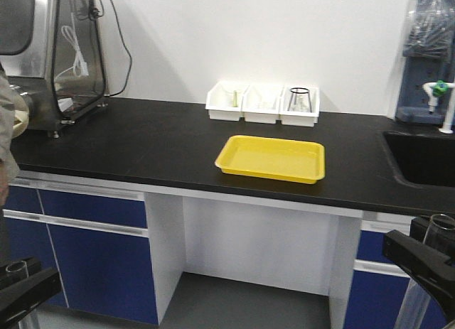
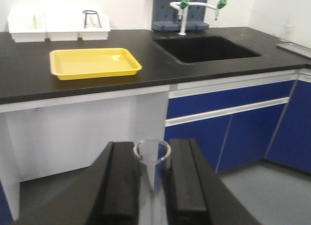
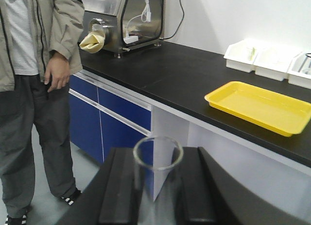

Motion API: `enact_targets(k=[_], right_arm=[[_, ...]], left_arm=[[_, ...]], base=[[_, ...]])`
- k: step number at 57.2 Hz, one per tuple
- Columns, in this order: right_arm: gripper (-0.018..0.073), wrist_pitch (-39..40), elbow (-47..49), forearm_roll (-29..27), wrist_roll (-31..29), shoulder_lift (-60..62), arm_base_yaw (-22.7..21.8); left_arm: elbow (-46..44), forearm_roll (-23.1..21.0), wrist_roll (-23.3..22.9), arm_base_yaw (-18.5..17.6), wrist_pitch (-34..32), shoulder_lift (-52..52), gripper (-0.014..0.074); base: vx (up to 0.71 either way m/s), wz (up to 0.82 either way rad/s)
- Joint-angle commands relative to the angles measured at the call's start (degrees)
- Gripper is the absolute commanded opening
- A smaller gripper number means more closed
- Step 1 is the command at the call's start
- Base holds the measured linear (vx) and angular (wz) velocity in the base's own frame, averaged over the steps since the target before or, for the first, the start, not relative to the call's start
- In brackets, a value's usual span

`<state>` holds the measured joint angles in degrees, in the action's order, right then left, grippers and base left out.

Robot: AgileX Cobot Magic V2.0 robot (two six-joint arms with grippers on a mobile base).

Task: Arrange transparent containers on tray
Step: 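Drive the base to the counter with the yellow tray, holding both tubes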

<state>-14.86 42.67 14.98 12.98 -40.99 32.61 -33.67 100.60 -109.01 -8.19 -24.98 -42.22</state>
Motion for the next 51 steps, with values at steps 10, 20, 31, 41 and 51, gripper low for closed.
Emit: enact_targets(k=[10,20,31,41,51], right_arm=[[-0.0011,4.79,1.72,0.55,-0.07,0.36,0.03],[-0.0011,4.79,1.72,0.55,-0.07,0.36,0.03],[-0.0011,4.79,1.72,0.55,-0.07,0.36,0.03],[-0.0011,4.79,1.72,0.55,-0.07,0.36,0.03],[-0.0011,4.79,1.72,0.55,-0.07,0.36,0.03]], left_arm=[[-1.54,4.29,-0.49,-0.34,1.29,0.23,0.0002],[-1.54,4.29,-0.49,-0.34,1.29,0.23,0.0002],[-1.54,4.29,-0.49,-0.34,1.29,0.23,0.0002],[-1.54,4.29,-0.49,-0.34,1.29,0.23,0.0002],[-1.54,4.29,-0.49,-0.34,1.29,0.23,0.0002]], base=[[0.23,0.17],[0.29,0.05],[0.35,-0.02],[0.39,-0.06],[0.41,-0.12]])
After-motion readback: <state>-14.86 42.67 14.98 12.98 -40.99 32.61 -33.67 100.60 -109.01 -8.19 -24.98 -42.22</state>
